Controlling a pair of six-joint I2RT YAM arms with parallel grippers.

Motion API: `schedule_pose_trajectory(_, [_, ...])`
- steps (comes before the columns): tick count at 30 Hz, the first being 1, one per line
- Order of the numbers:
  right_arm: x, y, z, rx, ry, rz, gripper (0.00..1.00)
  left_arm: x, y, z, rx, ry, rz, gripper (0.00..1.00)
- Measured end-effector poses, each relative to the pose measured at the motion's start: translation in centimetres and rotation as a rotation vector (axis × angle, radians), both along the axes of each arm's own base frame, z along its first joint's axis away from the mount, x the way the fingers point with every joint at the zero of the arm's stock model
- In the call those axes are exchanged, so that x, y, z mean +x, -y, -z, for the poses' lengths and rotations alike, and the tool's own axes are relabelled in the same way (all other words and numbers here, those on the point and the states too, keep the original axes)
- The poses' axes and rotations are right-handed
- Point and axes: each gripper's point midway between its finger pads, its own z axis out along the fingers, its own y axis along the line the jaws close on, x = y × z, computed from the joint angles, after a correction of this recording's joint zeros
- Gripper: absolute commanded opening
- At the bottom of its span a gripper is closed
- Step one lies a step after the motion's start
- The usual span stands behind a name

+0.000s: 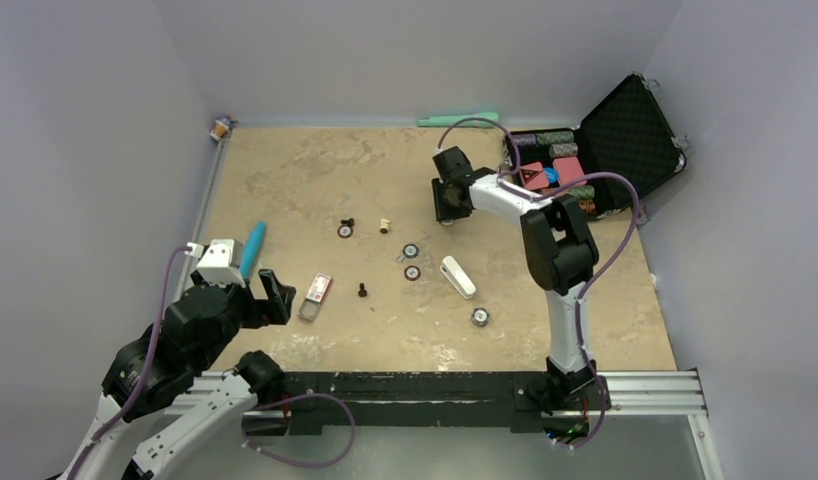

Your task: Unload the staples from the stapler

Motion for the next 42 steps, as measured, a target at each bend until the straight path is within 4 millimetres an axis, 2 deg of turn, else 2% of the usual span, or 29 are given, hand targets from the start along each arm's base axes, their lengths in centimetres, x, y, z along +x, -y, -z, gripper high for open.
schedule_pose_trajectory(3, [-0.8, 0.4, 0.0, 0.004, -0.004, 0.006, 0.16, 0.0, 0.0, 0.0, 0.0, 0.0, 0.0, 0.98])
schedule_pose_trajectory(5, [-1.4, 0.6, 0.0, 0.009, -0.009, 0.011, 0.37, 0.0, 0.0, 0.0, 0.0, 0.001, -0.001, 0.98])
schedule_pose_trajectory(6, [-1.8, 0.7, -0.1, 0.012, -0.012, 0.011, 0.45, 0.0, 0.0, 0.0, 0.0, 0.001, -0.001, 0.98])
schedule_pose_trajectory(9, [-2.9, 1.0, -0.4, 0.024, -0.021, 0.017, 0.52, 0.0, 0.0, 0.0, 0.0, 0.001, -0.001, 0.98])
schedule_pose_trajectory(11, [-3.2, 1.2, -0.8, 0.029, -0.017, 0.016, 0.63, 0.0, -0.1, 0.0, 0.0, 0.001, -0.003, 0.99])
schedule_pose_trajectory(13, [-3.4, 1.2, -1.5, 0.037, -0.006, 0.016, 0.69, 0.0, -0.1, 0.0, 0.001, 0.002, -0.004, 0.99])
schedule_pose_trajectory(20, [-3.5, 0.7, -5.3, 0.08, 0.065, 0.005, 0.78, 0.0, -0.1, 0.0, 0.001, 0.002, -0.005, 0.99])
schedule_pose_trajectory(24, [-4.6, 0.1, -8.3, 0.111, 0.116, -0.019, 0.79, 0.0, -0.1, 0.0, 0.001, 0.002, -0.006, 0.98])
schedule_pose_trajectory(28, [-7.1, -1.5, -12.0, 0.156, 0.184, -0.076, 0.8, 0.0, -0.1, 0.0, 0.001, 0.002, -0.006, 0.99])
schedule_pose_trajectory(32, [-10.0, -2.5, -14.4, 0.202, 0.233, -0.125, 0.86, 0.0, -0.1, 0.0, 0.001, 0.002, -0.006, 0.98])
schedule_pose_trajectory(36, [-12.4, -1.4, -14.8, 0.23, 0.25, -0.121, 0.97, 0.0, -0.1, 0.0, 0.001, 0.002, -0.006, 0.98])
schedule_pose_trajectory(39, [-13.5, -0.4, -14.0, 0.24, 0.246, -0.099, 0.99, 0.0, -0.1, 0.0, 0.001, 0.002, -0.006, 0.98])
schedule_pose_trajectory(42, [-14.0, 0.0, -12.4, 0.237, 0.223, -0.079, 0.99, 0.0, -0.1, 0.0, 0.001, 0.002, -0.006, 0.97])
